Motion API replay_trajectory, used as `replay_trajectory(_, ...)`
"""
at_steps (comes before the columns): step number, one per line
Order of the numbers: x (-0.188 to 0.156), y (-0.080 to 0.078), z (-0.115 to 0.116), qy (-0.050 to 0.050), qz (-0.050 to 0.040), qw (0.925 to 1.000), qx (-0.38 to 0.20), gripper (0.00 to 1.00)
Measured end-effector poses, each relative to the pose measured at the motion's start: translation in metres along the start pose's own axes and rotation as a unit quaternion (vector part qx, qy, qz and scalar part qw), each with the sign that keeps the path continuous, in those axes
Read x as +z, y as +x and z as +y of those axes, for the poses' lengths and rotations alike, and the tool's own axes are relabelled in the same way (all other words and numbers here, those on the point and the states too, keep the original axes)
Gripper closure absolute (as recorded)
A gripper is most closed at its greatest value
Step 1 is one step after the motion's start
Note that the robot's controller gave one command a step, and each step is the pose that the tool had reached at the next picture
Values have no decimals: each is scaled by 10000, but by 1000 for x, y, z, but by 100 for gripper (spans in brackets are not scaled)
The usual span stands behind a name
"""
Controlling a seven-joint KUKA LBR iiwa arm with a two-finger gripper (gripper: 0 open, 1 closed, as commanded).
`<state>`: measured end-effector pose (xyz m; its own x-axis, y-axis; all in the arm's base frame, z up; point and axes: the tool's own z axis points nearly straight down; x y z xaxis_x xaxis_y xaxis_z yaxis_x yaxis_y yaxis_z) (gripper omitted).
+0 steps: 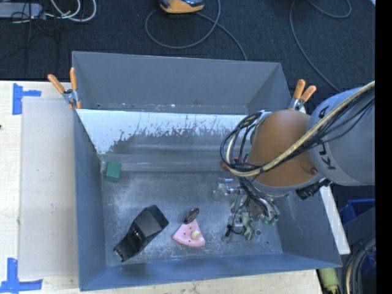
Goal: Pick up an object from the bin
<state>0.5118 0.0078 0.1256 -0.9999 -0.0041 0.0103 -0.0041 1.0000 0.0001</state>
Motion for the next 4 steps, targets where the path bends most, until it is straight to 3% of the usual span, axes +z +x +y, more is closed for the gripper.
replay_trajectory(1,-4,-2,0,0,-39,10000,0,0)
replay_trajectory(2,30,-7,24,3,-21,9993,-363,0)
replay_trajectory(3,51,-16,75,2,-33,9998,-200,0)
replay_trajectory(4,53,21,68,-11,-20,9943,1066,100)
